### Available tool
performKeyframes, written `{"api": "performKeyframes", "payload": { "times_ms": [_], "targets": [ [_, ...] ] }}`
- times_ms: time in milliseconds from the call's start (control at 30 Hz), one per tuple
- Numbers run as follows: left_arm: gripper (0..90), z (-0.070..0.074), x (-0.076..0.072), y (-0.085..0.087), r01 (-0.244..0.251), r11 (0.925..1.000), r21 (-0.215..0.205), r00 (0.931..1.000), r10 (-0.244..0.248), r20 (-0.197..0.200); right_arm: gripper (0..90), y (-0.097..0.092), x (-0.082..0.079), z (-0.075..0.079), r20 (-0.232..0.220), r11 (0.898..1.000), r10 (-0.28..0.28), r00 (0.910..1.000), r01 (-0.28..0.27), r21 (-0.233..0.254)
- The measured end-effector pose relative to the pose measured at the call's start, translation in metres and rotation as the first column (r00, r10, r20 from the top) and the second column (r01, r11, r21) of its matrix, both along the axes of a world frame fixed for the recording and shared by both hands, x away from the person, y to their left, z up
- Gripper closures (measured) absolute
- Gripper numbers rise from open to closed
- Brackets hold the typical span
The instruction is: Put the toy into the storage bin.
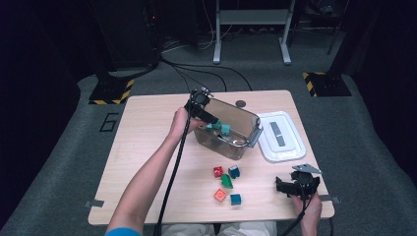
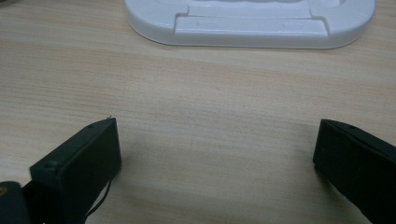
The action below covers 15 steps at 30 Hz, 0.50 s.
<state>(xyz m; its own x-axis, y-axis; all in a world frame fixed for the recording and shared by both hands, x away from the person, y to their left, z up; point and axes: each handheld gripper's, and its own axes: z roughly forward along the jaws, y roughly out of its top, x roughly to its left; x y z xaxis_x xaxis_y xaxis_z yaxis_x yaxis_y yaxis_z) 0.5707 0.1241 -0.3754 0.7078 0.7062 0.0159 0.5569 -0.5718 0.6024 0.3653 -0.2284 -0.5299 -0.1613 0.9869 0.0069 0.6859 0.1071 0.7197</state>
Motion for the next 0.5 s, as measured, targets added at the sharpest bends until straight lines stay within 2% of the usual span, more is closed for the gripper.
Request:
{"api": "performKeyframes", "payload": {
  "times_ms": [200, 267, 500],
  "targets": [
    [15.5, 0.009, -0.016, 0.007, 0.016, 0.9999, -0.002, 0.9996, -0.016, 0.022, 0.2, 0.0, 0.0, 0.0, 0.0, 1.0, 0.0, 1.0, 0.0, 0.0],
    [14.6, 0.011, -0.022, 0.011, 0.02, 0.9997, -0.016, 0.9994, -0.019, 0.029, 0.2, 0.0, 0.0, 0.0, 0.0, 1.0, 0.0, 1.0, 0.0, 0.0],
    [8.5, 0.017, -0.046, 0.02, 0.032, 0.9993, -0.017, 0.9966, -0.031, 0.077, 0.2, 0.0, 0.0, 0.0, 0.0, 1.0, 0.0, 1.0, 0.0, 0.0]
  ]
}}
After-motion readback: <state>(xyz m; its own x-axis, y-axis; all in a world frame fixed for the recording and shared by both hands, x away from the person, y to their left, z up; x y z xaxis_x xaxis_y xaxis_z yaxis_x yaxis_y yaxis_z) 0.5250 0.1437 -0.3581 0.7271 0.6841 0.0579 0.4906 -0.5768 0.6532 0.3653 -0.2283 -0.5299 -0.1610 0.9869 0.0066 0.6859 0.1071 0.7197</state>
